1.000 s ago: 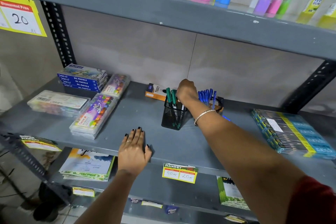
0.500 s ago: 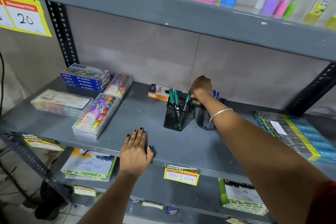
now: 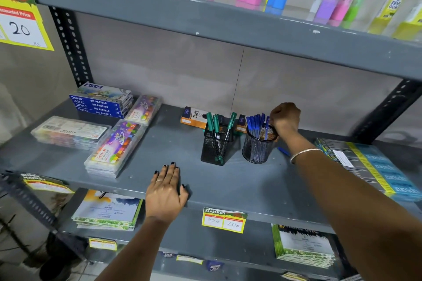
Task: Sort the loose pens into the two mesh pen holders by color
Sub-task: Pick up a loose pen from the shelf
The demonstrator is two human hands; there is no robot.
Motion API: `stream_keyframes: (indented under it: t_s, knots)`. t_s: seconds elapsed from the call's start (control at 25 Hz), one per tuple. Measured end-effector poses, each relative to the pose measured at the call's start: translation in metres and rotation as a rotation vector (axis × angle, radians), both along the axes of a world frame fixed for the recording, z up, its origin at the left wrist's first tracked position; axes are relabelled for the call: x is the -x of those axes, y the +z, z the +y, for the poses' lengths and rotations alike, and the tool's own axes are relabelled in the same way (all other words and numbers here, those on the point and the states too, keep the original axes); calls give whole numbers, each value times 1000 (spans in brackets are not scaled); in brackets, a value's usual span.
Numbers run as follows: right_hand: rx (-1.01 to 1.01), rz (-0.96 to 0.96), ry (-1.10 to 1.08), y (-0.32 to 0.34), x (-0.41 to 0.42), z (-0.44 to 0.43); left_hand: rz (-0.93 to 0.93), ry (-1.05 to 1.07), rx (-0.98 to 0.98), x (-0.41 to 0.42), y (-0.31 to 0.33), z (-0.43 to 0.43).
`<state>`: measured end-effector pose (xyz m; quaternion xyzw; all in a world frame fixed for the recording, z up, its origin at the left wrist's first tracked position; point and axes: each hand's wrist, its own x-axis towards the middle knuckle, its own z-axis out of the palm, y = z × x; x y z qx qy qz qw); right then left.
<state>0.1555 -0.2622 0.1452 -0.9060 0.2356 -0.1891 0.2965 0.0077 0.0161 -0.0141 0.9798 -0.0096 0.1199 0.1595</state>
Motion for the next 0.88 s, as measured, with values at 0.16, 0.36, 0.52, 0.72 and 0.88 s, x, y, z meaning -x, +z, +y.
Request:
stream_keyframes:
  t_s: [0.16, 0.36, 0.52, 0.72, 0.88]
  knots:
    - [-101, 41, 114, -4, 10, 15, -8, -2, -4, 0, 0, 0]
    - [-114, 258, 277, -44, 17, 63, 25, -3, -18, -1, -1, 1]
    - [-74, 387, 288, -70, 14, 81, 17, -15, -6, -1, -1, 2]
    - [-49, 422, 336, -94, -1, 79, -19, -31, 21, -3, -6, 2]
    - [-166, 463, 427, -100, -14, 75, -54, -35, 29, -4, -7, 2]
